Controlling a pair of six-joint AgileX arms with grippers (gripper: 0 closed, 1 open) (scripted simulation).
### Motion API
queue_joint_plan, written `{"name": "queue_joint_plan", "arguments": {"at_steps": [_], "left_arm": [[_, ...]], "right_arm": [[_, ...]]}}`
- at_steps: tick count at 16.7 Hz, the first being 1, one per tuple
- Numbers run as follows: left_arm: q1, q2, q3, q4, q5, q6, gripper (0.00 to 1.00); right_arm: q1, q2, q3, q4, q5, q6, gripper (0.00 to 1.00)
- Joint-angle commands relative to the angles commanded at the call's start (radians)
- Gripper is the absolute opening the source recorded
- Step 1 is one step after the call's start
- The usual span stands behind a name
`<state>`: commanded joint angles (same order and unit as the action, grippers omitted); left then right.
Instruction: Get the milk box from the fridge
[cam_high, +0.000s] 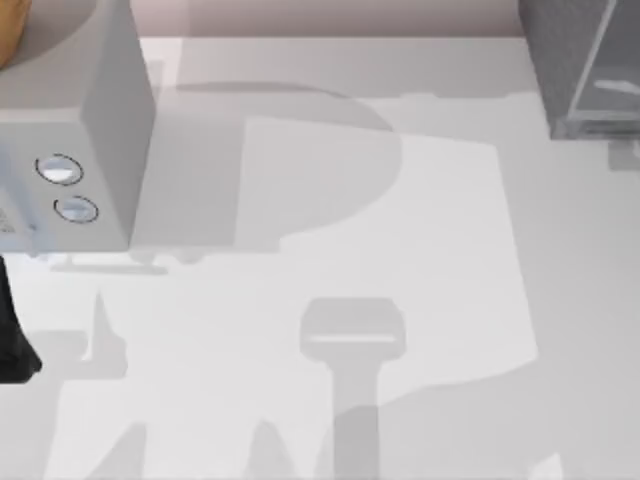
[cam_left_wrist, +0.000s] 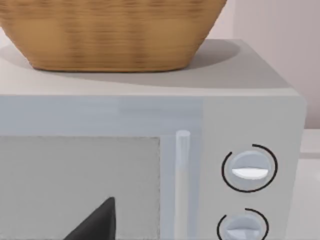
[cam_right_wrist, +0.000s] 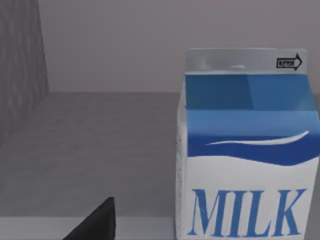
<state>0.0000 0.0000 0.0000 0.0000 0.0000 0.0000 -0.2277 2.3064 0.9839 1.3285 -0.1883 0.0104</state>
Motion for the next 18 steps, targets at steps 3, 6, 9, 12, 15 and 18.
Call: {"name": "queue_joint_plan", "arguments": {"at_steps": [3,6,9,12,15,18], "left_arm": [[0.0,0.0,0.0,0.0,0.0,0.0,1.0],[0.0,0.0,0.0,0.0,0.0,0.0,1.0],[0.0,0.0,0.0,0.0,0.0,0.0,1.0],[0.0,0.0,0.0,0.0,0.0,0.0,1.0],[0.0,0.0,0.0,0.0,0.0,0.0,1.0],[0.0,0.0,0.0,0.0,0.0,0.0,1.0]], "right_arm": [[0.006,0.024,0.041,-0.026,0.004,-0.001,1.0],[0.016,0.073,0.161,-0.088,0.014,-0.001,1.0],[0.027,0.117,0.273,-0.155,0.026,-0.001,1.0],[0.03,0.128,0.298,-0.174,0.029,-0.002,1.0],[0.03,0.128,0.298,-0.174,0.029,-0.002,0.92],[0.03,0.128,0.298,-0.174,0.029,-0.002,0.7]]}}
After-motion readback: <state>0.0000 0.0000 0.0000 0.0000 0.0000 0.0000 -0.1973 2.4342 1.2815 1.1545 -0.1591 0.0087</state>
